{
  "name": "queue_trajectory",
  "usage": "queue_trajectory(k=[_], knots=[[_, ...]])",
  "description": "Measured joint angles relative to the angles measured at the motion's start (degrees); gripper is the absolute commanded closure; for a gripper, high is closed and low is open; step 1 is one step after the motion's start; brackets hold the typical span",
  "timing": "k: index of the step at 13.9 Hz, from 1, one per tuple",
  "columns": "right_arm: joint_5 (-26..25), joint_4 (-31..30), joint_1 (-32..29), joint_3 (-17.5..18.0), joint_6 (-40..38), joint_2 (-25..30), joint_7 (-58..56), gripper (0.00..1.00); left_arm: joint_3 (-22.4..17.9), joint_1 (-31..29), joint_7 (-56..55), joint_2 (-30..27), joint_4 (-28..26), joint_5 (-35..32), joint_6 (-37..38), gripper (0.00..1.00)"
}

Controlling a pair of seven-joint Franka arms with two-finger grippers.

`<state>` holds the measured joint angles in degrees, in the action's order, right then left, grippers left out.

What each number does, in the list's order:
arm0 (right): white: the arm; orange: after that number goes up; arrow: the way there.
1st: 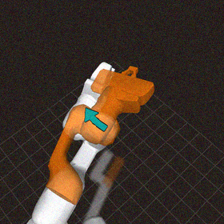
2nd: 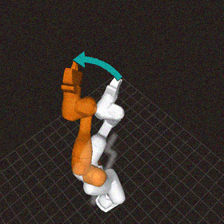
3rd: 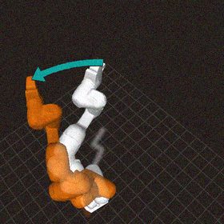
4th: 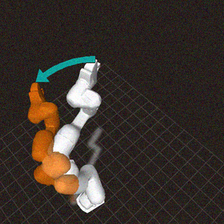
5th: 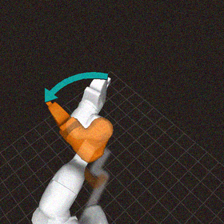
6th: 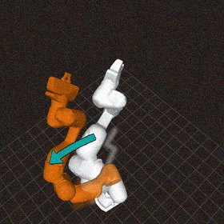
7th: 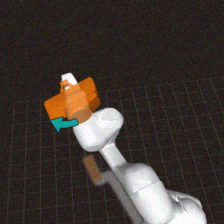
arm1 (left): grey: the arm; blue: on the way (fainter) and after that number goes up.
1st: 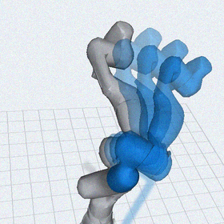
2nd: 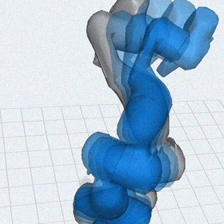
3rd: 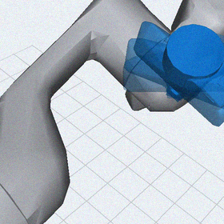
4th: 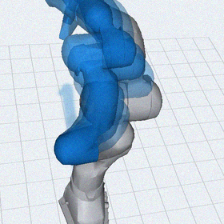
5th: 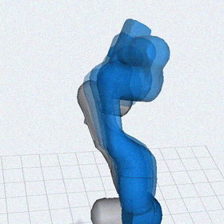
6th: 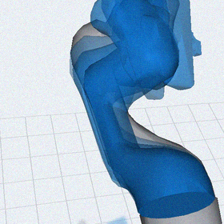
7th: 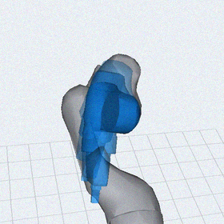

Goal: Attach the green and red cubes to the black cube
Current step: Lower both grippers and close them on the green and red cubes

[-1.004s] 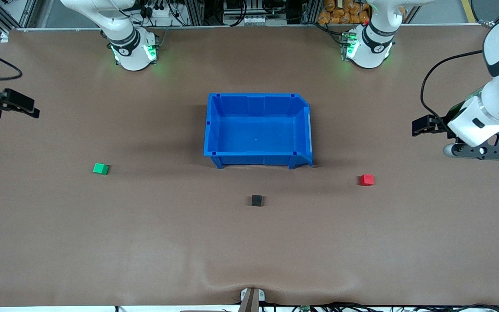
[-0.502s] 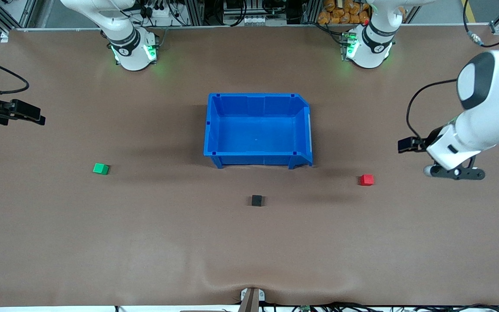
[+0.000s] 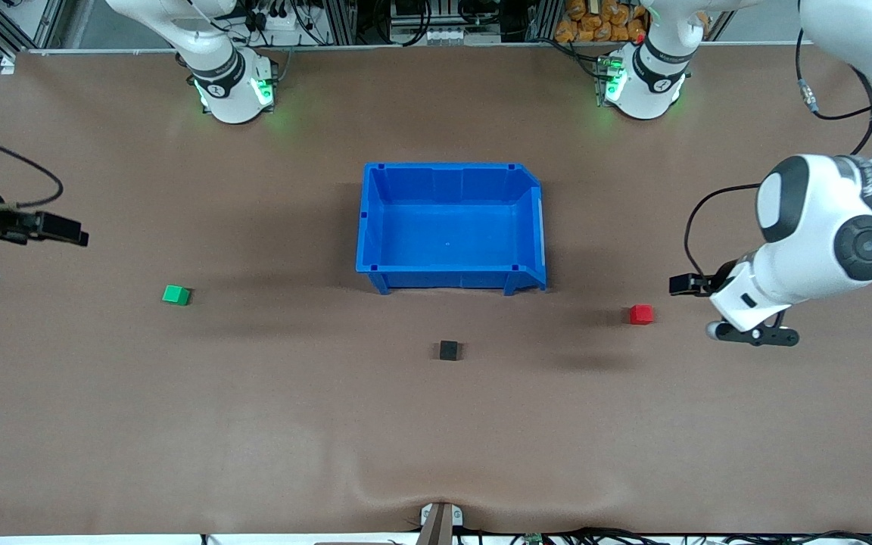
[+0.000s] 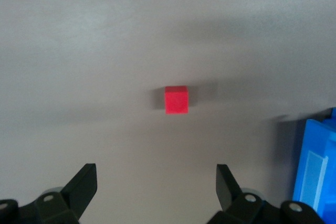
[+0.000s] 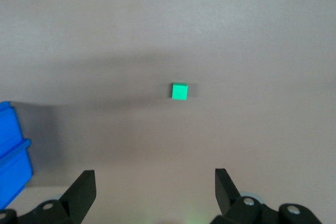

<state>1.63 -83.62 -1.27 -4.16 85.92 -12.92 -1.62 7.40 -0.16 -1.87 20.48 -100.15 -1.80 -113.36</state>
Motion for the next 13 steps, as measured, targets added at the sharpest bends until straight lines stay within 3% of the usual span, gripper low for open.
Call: queue_trajectory(k=[13], knots=[[0.02, -0.45, -1.69, 0.00, 9.11, -14.17, 0.01, 0.00, -0.26, 2.39, -3.75, 8.97, -5.04, 0.00, -15.86, 0.00]])
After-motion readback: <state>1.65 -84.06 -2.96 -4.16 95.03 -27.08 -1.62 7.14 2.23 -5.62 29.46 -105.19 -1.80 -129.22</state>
